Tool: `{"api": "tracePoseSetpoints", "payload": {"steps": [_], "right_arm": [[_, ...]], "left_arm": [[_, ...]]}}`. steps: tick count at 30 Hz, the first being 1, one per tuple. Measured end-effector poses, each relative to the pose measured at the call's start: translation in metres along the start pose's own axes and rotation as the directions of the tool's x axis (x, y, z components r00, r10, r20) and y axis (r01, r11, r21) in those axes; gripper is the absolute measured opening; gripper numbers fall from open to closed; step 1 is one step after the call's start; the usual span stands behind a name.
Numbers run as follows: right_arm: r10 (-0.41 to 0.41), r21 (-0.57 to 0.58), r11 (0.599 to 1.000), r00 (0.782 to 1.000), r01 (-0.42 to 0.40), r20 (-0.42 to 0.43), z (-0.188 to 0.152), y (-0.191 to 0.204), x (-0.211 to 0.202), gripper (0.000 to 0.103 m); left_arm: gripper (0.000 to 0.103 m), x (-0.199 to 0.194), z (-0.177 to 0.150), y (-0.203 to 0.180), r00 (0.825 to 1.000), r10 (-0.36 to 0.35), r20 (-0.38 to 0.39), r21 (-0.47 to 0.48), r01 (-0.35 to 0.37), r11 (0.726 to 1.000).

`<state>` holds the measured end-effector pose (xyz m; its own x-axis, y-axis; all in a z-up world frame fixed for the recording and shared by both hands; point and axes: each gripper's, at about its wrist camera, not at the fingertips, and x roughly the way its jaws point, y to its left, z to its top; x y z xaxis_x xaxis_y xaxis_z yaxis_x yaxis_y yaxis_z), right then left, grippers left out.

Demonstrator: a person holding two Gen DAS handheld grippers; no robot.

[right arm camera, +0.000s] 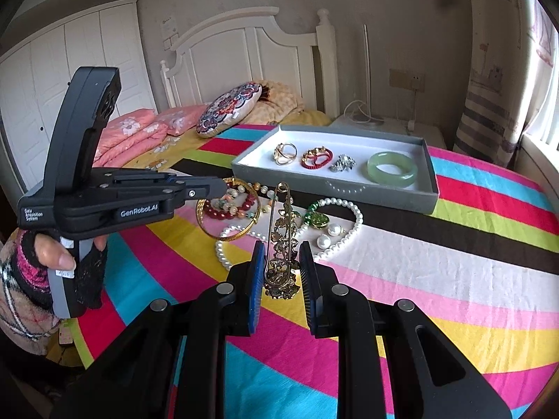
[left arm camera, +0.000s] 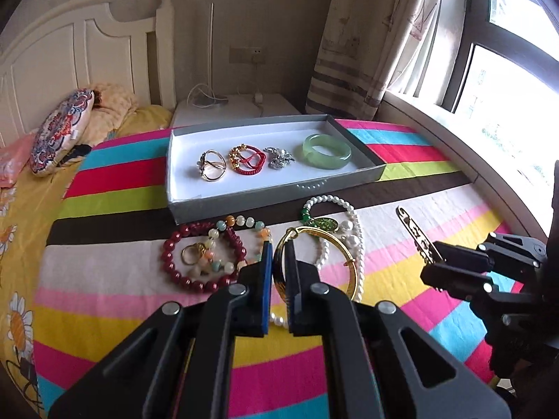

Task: Organize jewelry
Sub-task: 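Carry the gold pendant and gold bangle over the grey tray with both tools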

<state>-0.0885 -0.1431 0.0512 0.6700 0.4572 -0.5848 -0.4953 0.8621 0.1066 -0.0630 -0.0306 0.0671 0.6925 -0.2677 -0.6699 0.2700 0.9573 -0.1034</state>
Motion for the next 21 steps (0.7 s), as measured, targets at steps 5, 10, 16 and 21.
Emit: {"api": "tracePoseSetpoints", "payload": {"steps": [5,10,16,21], "right_arm": [[-0.011,-0.032,0.999,1.000,0.011,0.029,0.002,0.016,-0.019,0.021],[-0.019,-0.067,0.997,0.998,0.023,0.061,0.002,0.035,-0.041,0.021],[-0.033,-0.098,0.994,0.996,0.041,0.088,0.003,0.050,-0.059,0.021],[-0.056,-0.102,0.993,0.993,0.067,0.106,0.013,0.047,-0.061,0.021]], "left_arm": [[0.006,-0.030,-0.006,-0.004,0.999,0.005,0.048,0.007,-0.005,1.000],[0.006,-0.064,-0.013,-0.011,0.994,0.007,0.105,0.017,-0.008,1.000],[0.006,-0.093,-0.020,-0.016,0.989,0.005,0.146,0.024,-0.008,1.000],[0.006,-0.098,-0.013,-0.016,0.986,0.005,0.169,0.020,-0.009,1.000]]}}
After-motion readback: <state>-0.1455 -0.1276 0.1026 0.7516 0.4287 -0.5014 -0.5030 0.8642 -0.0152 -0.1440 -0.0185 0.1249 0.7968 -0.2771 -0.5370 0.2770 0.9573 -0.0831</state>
